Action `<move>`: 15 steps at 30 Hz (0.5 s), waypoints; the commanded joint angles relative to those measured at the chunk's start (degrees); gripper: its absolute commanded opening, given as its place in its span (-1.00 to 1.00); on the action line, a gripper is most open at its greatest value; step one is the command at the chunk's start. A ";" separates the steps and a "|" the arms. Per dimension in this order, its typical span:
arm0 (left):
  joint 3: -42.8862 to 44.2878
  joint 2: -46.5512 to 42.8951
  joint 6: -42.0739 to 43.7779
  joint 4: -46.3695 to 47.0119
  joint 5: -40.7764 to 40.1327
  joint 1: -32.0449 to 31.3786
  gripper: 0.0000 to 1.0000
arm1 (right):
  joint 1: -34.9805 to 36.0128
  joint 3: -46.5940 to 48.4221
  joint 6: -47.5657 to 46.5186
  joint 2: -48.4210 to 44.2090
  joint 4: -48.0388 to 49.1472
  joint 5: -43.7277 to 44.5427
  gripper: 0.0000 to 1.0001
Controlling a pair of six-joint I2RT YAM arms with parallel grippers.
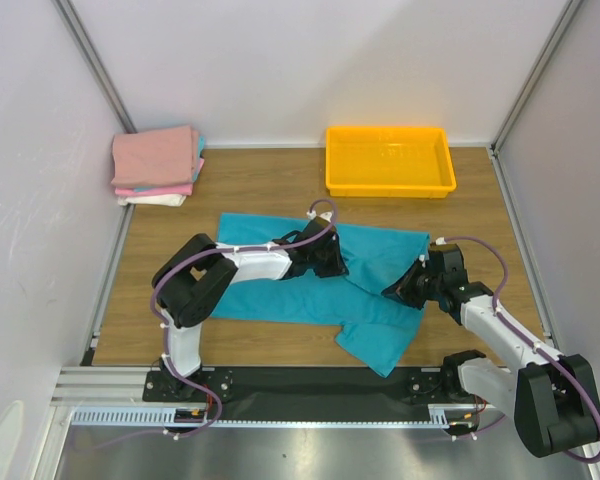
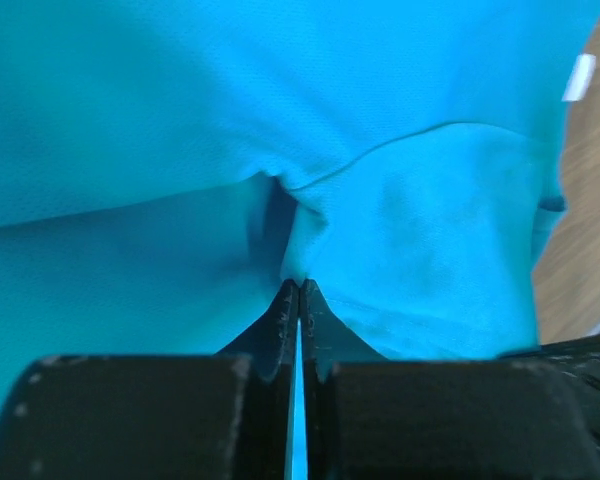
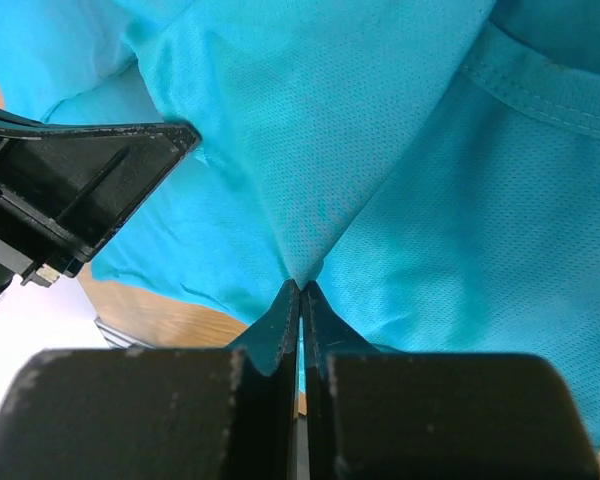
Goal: Fold and stack the t-shirts
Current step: Fold the tshirt
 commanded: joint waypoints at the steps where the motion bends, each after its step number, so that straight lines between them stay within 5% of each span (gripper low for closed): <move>1: 2.19 -2.23 -0.84 -4.45 -2.35 -0.35 -0.99 | 0.26 1.88 -1.07 -0.69 -1.08 0.47 -1.00; 12: 6.94 -2.33 0.13 -13.54 -0.42 -0.35 -0.99 | 0.26 0.91 -3.26 1.59 -2.40 1.45 -0.99; 15: 7.46 -1.71 0.21 -14.32 0.19 -0.35 -0.94 | 0.26 1.35 -4.41 3.08 -3.45 -0.22 -0.86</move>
